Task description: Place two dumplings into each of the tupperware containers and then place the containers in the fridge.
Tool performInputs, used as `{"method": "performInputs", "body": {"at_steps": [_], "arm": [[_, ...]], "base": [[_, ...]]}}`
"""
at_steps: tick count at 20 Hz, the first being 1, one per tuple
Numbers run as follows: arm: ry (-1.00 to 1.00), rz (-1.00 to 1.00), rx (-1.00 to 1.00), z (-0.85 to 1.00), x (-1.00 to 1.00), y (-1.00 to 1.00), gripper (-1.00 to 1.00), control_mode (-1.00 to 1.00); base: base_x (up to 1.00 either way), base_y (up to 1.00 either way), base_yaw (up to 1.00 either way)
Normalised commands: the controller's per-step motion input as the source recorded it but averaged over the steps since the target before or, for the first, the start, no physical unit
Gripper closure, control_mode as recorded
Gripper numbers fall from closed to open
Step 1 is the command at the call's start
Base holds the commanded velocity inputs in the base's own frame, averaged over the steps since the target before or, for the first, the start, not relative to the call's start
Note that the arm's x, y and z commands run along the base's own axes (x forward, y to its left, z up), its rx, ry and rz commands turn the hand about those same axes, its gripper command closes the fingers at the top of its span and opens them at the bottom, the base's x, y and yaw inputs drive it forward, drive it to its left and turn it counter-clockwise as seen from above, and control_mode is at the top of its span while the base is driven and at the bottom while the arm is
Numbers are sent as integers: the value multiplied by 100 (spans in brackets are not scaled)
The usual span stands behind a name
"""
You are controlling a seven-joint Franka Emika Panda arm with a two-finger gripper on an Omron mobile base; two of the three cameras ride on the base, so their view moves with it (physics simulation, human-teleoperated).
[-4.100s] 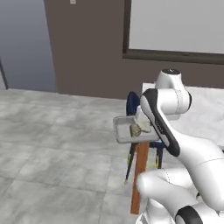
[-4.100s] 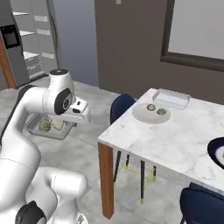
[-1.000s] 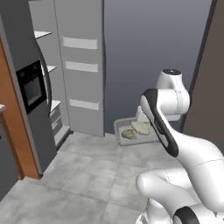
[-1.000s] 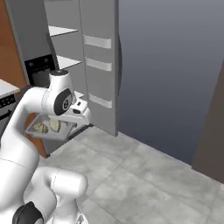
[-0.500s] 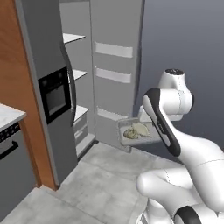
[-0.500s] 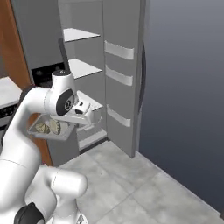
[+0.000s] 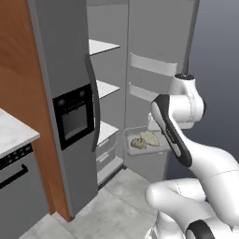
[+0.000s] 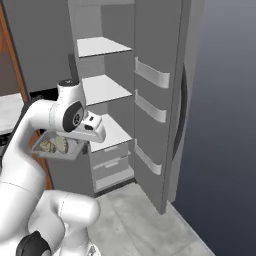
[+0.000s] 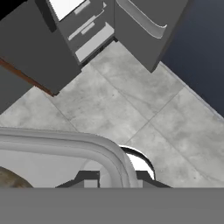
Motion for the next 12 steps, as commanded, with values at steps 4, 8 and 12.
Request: {"method": "performInputs", "body": {"at_steps": [4,8,12], "arm": [[0,0,0,0,0,0,100,100],[0,0,0,0,0,0,100,100],[0,0,0,0,0,0,100,100]], "base": [[100,-34,34],[100,-32,41],[100,-32,45]]}}
